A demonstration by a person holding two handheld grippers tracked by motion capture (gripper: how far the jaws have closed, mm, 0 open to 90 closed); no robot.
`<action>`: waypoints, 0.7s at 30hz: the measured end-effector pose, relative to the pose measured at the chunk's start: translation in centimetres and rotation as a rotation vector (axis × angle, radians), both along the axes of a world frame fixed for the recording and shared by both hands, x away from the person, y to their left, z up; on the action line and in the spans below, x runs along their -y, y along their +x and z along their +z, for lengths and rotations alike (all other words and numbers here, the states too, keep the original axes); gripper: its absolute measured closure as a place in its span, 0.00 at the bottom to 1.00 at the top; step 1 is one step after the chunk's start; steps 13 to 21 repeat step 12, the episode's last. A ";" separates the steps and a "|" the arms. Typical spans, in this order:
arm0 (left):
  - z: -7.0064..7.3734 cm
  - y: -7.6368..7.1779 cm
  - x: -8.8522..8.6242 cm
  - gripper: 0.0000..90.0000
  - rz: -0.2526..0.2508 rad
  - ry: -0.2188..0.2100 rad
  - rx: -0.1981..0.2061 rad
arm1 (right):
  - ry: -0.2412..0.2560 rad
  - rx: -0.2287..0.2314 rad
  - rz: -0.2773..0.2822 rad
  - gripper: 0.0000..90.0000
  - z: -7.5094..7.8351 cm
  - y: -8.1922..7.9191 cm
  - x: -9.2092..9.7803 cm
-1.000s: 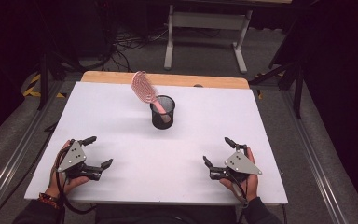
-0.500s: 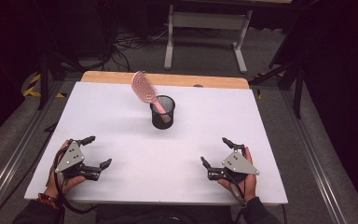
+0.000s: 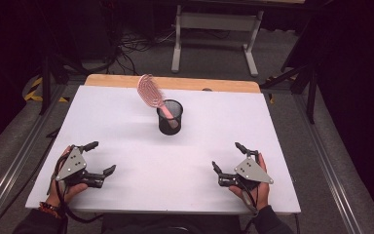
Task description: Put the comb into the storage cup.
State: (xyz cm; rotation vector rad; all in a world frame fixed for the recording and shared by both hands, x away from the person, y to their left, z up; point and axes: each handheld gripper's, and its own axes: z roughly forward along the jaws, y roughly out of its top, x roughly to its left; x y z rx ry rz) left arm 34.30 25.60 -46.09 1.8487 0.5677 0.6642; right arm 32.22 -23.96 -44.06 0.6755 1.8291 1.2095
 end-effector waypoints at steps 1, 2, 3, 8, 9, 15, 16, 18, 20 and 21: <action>0.0 0.0 -0.1 0.05 0.002 -0.005 0.001 | 0.001 -0.001 -0.002 0.07 0.0 0.0 0.0; 0.0 0.1 -0.1 0.05 -0.002 -0.011 -0.003 | 0.001 -0.003 -0.004 0.07 0.0 0.0 0.1; 0.0 0.1 -0.1 0.05 -0.003 -0.016 -0.005 | 0.002 -0.004 -0.003 0.07 0.0 0.1 0.1; 0.0 0.1 -0.3 0.05 -0.003 -0.012 -0.008 | 0.008 0.014 -0.009 0.08 0.0 -0.1 0.0; 0.0 0.1 -0.3 0.05 -0.007 -0.020 -0.008 | 0.009 0.012 -0.009 0.08 0.0 0.0 0.0; -0.1 0.3 -0.3 0.05 0.001 -0.024 -0.010 | 0.006 0.001 -0.009 0.08 -0.1 0.1 0.0; -0.1 0.3 -0.3 0.05 0.001 -0.024 -0.010 | 0.006 0.001 -0.009 0.08 -0.1 0.1 0.0; -0.1 0.3 -0.3 0.05 0.001 -0.024 -0.010 | 0.006 0.001 -0.009 0.08 -0.1 0.1 0.0; -0.1 0.3 -0.3 0.05 0.001 -0.024 -0.010 | 0.006 0.001 -0.009 0.08 -0.1 0.1 0.0; -0.1 0.3 -0.3 0.05 0.001 -0.024 -0.010 | 0.006 0.001 -0.009 0.08 -0.1 0.1 0.0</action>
